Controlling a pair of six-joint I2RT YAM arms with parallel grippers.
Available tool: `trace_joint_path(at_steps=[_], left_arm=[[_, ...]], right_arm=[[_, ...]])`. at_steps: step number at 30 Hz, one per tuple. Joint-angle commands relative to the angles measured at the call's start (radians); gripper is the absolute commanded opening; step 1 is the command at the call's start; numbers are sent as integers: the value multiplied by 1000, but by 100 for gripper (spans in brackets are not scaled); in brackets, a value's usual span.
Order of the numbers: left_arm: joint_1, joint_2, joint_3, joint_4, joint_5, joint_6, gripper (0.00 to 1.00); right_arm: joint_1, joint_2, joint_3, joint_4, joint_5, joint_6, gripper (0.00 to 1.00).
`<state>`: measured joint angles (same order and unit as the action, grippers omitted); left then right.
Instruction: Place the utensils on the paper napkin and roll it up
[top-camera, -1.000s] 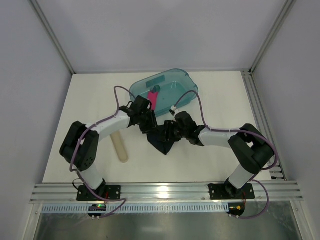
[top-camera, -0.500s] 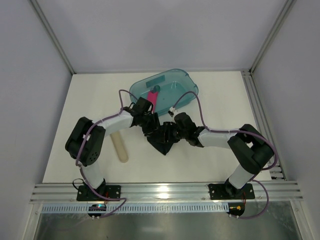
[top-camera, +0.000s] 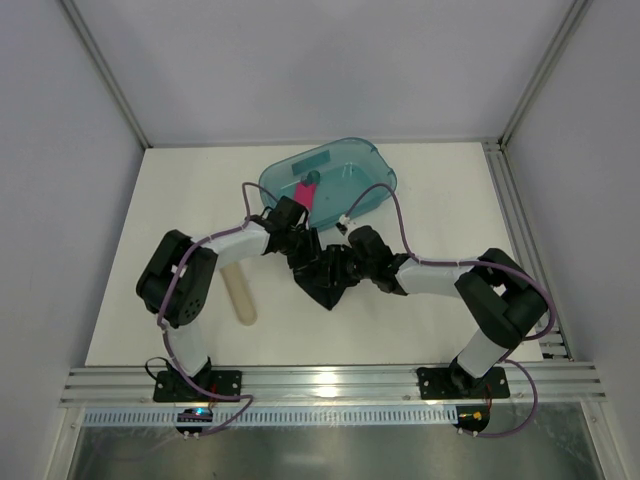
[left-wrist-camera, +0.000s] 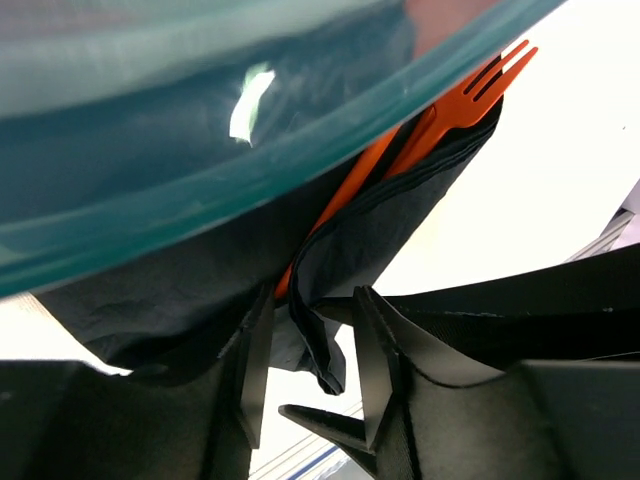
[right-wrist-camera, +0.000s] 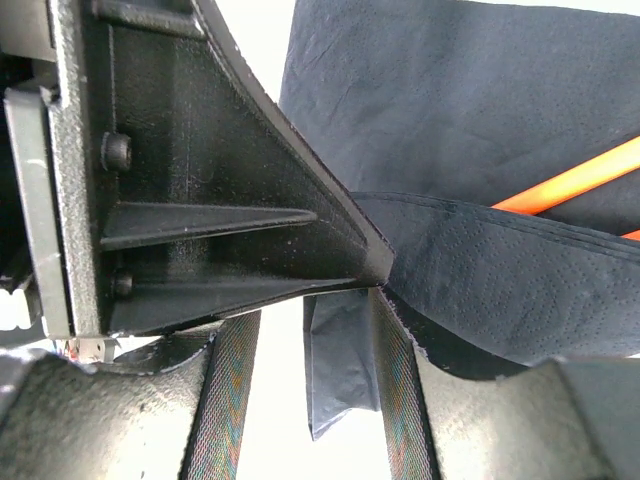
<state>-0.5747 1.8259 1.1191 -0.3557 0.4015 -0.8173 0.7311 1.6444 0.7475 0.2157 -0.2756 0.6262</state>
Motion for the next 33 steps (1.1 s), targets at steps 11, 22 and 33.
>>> trace_joint_path(at_steps=[11, 22, 33], left_arm=[[-4, 13, -2, 8, 14, 27, 1], [-4, -22, -51, 72, -20, 90, 0], [1, -13, -99, 141, -1, 83, 1]], right_arm=[[-1, -119, -2, -47, 49, -51, 49], [-4, -146, 3, -128, 122, -75, 37], [-2, -135, 19, -202, 21, -168, 11]])
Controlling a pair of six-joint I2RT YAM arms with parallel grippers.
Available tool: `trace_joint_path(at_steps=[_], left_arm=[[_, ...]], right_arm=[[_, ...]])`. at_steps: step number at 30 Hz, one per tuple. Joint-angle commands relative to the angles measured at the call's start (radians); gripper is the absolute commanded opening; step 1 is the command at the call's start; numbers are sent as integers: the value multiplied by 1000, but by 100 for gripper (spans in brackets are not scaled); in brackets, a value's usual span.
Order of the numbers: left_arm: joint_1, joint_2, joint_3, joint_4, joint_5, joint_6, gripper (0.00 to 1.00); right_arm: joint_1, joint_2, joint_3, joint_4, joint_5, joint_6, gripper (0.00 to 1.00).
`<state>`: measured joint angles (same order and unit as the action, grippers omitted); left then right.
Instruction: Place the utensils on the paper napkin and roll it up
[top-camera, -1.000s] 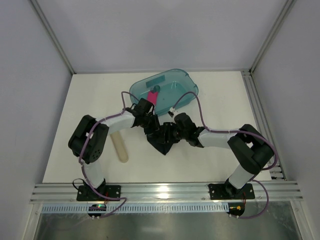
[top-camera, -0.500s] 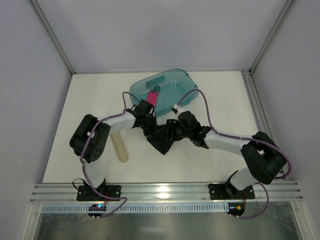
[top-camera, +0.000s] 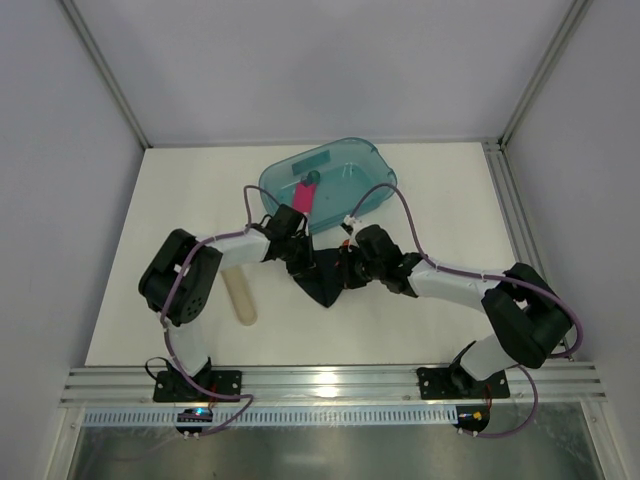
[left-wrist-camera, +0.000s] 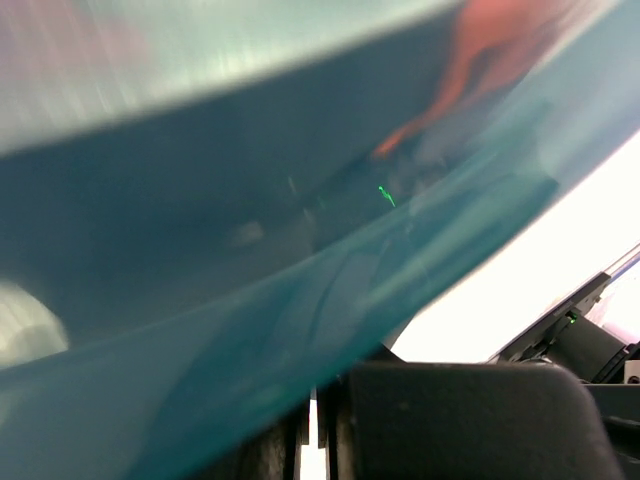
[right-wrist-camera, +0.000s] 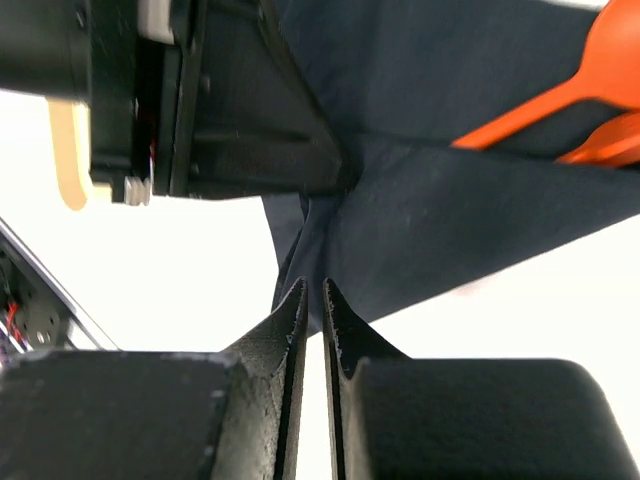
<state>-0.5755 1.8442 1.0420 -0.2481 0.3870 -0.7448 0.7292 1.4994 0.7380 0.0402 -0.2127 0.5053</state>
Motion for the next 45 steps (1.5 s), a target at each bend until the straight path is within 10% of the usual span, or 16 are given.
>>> trace_joint_path(at_steps=[1, 15, 28, 45], left_arm=[[2, -31, -25, 39, 15, 7, 2], [2, -46, -46, 69, 15, -22, 11], [3, -132, -14, -32, -80, 33, 45], [2, -211, -73, 18, -59, 16, 14]], right_arm=[[1, 15, 29, -26, -48, -50, 11], [73, 125, 75, -17, -91, -51, 11], [75, 139, 67, -33, -53, -51, 11], [75, 128, 61, -34, -57, -62, 11]])
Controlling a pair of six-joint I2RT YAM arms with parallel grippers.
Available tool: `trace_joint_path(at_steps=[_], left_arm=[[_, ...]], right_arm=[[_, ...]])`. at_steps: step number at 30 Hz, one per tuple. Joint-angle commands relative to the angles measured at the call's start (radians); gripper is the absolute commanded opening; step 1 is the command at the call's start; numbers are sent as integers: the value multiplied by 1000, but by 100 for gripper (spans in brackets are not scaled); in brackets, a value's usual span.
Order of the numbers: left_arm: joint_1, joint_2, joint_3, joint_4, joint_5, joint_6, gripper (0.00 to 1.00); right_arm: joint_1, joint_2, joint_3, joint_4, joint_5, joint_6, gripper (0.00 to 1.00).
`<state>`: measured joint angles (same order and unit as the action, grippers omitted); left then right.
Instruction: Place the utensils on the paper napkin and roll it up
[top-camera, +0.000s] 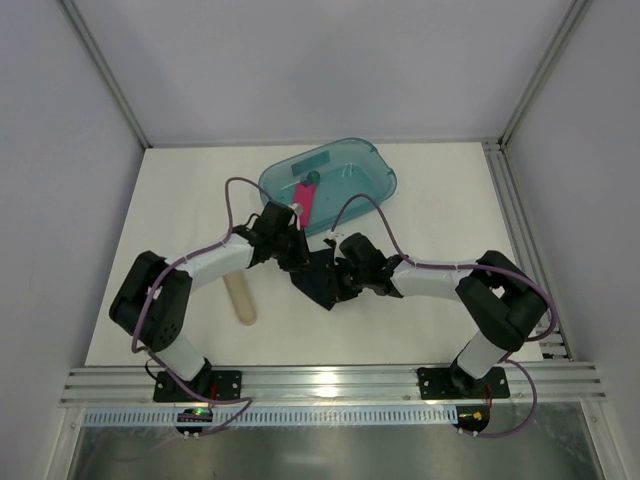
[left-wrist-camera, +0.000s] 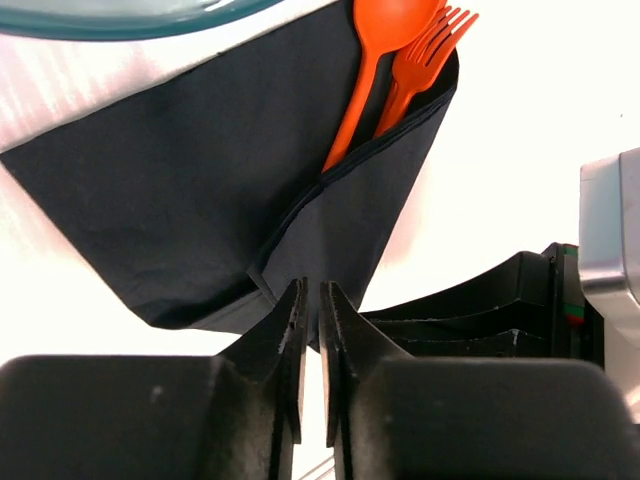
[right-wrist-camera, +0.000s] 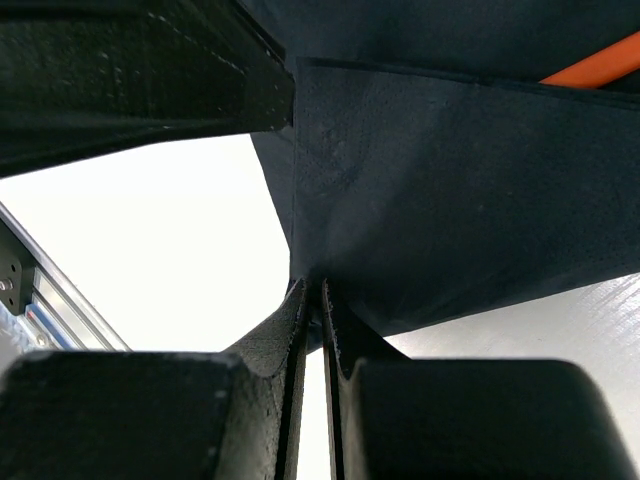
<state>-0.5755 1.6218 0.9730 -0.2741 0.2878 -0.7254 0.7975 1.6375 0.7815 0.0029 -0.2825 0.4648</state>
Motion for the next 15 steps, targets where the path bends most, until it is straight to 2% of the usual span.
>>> trace_joint_path(at_steps=[1, 5, 15], left_arm=[[0, 22, -5, 52, 51, -6, 12], [0, 62, -23, 93, 68, -11, 10], [0, 133, -49, 95, -18, -17, 7]], right_arm=[[6, -10, 18, 3, 13, -20, 11], [5, -18, 21, -23, 16, -21, 11], [5, -33, 45, -70, -15, -44, 11]])
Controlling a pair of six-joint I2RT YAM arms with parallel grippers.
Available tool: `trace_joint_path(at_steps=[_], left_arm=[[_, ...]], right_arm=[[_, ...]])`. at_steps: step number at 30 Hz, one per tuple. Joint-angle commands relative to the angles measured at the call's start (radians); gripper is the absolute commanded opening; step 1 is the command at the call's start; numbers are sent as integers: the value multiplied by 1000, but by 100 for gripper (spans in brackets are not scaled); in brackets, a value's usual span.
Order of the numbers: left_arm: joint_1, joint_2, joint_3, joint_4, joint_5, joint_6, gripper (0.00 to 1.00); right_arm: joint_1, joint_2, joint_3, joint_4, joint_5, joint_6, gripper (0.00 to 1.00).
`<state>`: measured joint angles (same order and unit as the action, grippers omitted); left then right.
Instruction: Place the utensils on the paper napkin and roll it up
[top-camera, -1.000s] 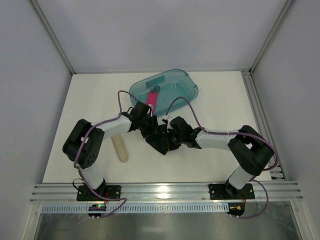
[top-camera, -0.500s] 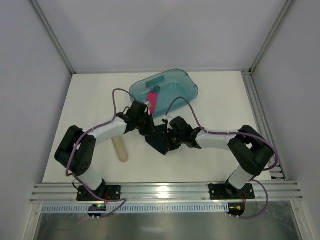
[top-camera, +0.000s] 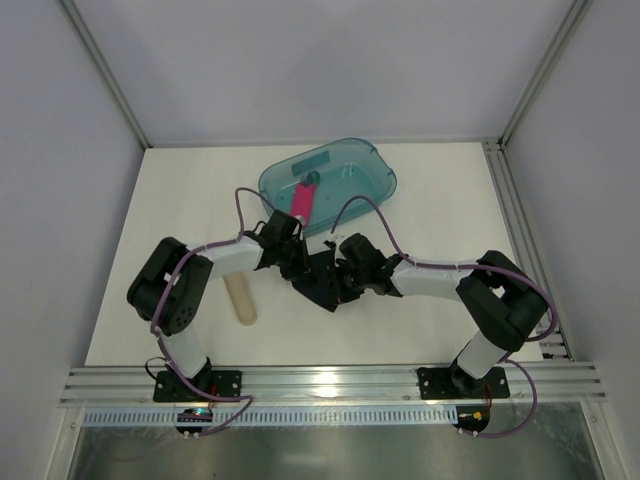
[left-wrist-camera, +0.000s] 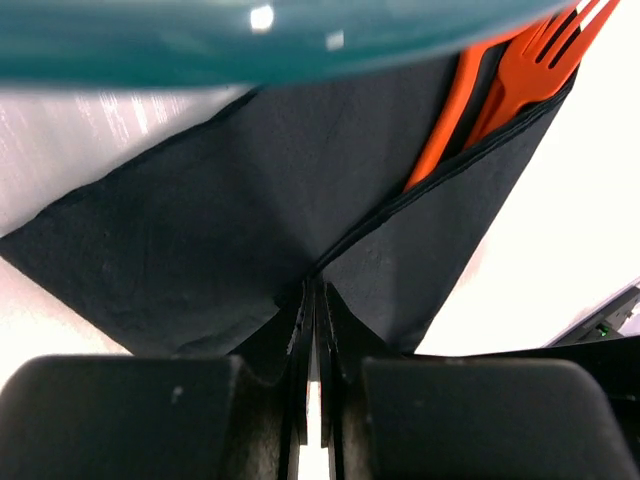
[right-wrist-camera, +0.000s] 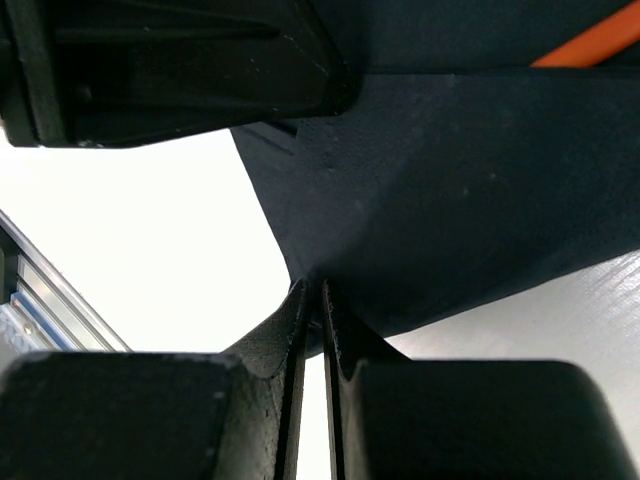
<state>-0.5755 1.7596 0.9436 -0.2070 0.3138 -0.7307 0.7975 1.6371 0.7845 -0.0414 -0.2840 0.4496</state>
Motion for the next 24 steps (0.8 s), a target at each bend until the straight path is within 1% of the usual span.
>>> trace_joint_path(at_steps=[1, 5, 9, 16, 20, 24], left_arm=[[0, -5, -22, 26, -51, -12, 7], [0, -6, -51, 27, -65, -19, 7], [-1, -21, -89, 37, -73, -32, 6], [-1, -29, -115, 31, -104, -45, 6], [-1, -35, -118, 18, -122, -50, 6], [-1, -48, -124, 8, -134, -56, 5]], right_arm=[[5, -40, 45, -32, -14, -32, 12], [5, -85, 48, -57, -21, -43, 12], [5, -92, 47, -71, -38, -49, 12], [6, -91, -31, -5, -70, -23, 12], [5, -69, -54, 15, -50, -12, 12], [5, -76, -57, -6, -23, -18, 12]])
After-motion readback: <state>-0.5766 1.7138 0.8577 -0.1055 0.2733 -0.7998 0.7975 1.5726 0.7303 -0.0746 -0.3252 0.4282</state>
